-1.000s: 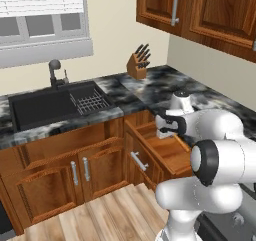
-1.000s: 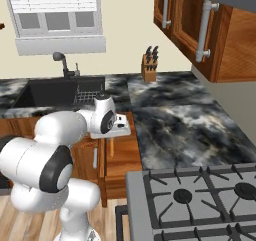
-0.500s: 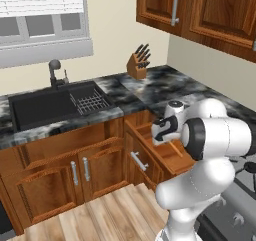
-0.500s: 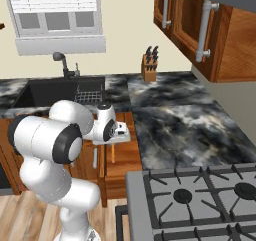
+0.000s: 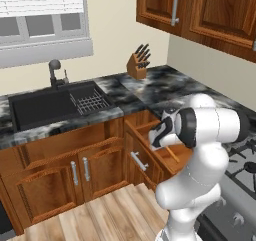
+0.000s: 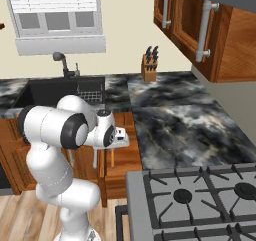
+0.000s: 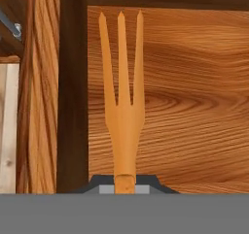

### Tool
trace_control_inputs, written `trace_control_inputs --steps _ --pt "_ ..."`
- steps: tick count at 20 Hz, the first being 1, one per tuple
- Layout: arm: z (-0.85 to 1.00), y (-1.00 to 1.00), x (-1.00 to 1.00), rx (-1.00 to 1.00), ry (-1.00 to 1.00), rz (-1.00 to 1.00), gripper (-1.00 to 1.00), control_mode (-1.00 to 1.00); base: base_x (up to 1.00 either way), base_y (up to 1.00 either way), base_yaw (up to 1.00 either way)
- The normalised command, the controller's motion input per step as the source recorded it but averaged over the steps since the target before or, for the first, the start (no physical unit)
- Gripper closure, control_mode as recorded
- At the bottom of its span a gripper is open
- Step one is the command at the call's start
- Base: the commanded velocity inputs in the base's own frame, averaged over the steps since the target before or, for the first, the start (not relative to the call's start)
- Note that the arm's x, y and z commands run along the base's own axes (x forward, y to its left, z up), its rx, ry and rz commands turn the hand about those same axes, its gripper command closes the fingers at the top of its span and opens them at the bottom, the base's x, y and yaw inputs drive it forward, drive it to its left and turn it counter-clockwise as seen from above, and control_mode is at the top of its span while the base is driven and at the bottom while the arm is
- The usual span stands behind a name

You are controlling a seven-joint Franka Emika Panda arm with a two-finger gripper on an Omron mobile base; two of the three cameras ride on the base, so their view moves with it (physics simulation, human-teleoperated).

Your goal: Organize the utensils by type. Pick up the wooden spoons from the counter and place them in the open cabinet. Then pick up the metallic utensils from the counter and place them in the open drawer.

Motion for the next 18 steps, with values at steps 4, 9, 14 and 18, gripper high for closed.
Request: trace_control_inputs --steps 4,9,14,18 --pt "-0.30 0.06 0.11 0.00 0.00 0.00 1.00 -1.00 0.00 0.00 0.00" --pt "-0.33 0.01 0.15 0.00 0.00 0.00 1.00 -1.00 0.00 0.00 0.00" --pt "-0.35 0.00 0.20 0.00 0.00 0.00 1.00 -1.00 0.00 0.00 0.00" --pt "-0.36 0.00 0.19 0.00 0.00 0.00 1.00 -1.00 0.00 0.00 0.00"
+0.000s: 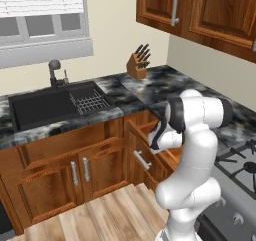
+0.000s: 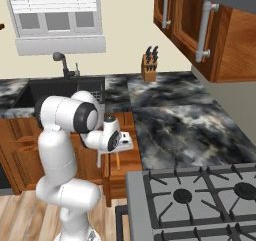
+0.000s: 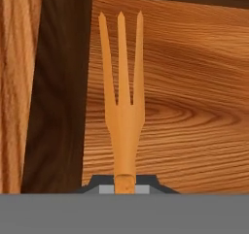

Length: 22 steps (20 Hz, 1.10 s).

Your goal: Organize the utensils by type. Pick up the wooden spoons from the counter and place them in the open cabinet. Then pick up the metallic utensils from the counter and place them in the open drawer.

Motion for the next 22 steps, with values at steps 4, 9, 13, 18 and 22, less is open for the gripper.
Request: trace_control_inputs --steps 4,9,13,18,22 --pt "-0.31 0.00 0.15 0.00 0.00 0.00 1.00 -1.00 0.00 0.00 0.00" --pt "-0.38 0.09 0.00 0.00 0.00 0.00 1.00 -1.00 0.00 0.00 0.00" --pt "-0.39 0.22 0.00 0.00 0.00 0.00 1.00 -1.00 0.00 0.00 0.00" --pt "-0.41 0.36 0.00 0.00 0.00 -0.05 1.00 -1.00 0.00 0.00 0.00" --pt "-0.40 0.44 -0.01 0.00 0.00 -0.08 1.00 -1.00 0.00 0.00 0.00"
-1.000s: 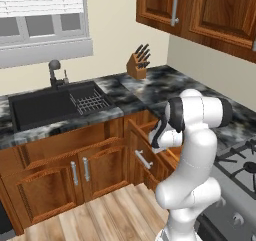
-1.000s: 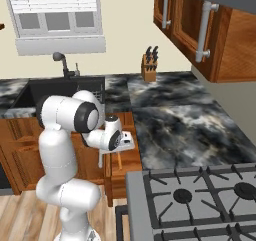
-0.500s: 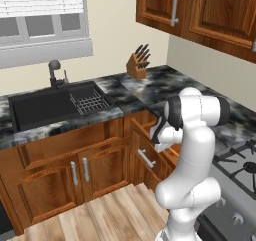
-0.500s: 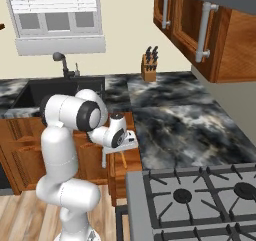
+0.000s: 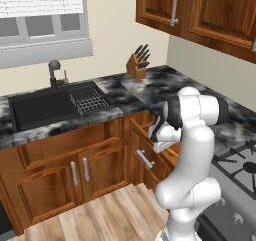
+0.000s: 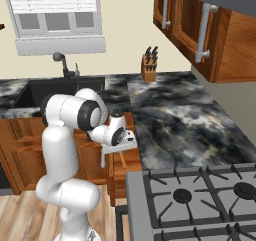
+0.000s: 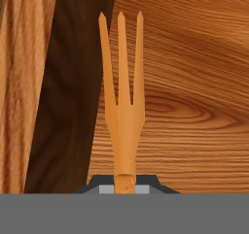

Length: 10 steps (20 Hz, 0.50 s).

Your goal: Organize the utensils by type. Pick up the wooden spoons from the counter and place them in the open cabinet. Then pick up the metallic utensils from the counter and place them in the open drawer.

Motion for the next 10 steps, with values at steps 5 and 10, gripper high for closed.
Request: trace_control_inputs --steps 5,10 --pt "-0.41 0.51 -0.07 0.00 0.00 -0.13 1.00 -1.00 0.00 0.00 0.00" --pt "-0.42 0.54 -0.03 0.00 0.00 -0.16 1.00 -1.00 0.00 0.00 0.00"
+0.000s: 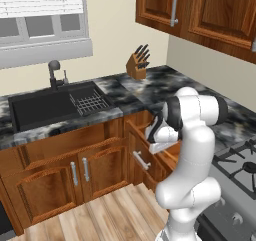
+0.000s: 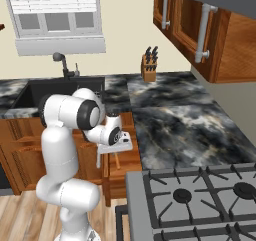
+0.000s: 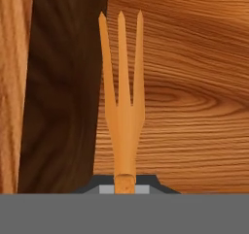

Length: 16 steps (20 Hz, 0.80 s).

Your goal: Organize the utensils by type. Pick up the wooden spoons from the counter and place them in the open cabinet. Then pick up the metallic utensils from the counter and place them in the open drawer.

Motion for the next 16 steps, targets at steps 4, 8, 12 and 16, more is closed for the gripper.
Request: trace_control_inputs --steps 4,8,12,16 --pt "-0.39 0.62 0.00 0.00 0.00 -0.17 1.00 -1.00 0.00 0.00 0.00" --pt "-0.38 0.68 0.00 0.00 0.00 -0.17 1.00 -1.00 0.00 0.00 0.00" --pt "-0.38 0.73 0.00 0.00 0.00 -0.17 1.00 -1.00 0.00 0.00 0.00" --pt "-0.36 0.74 0.00 0.00 -0.01 -0.18 1.00 -1.00 0.00 0.00 0.00"
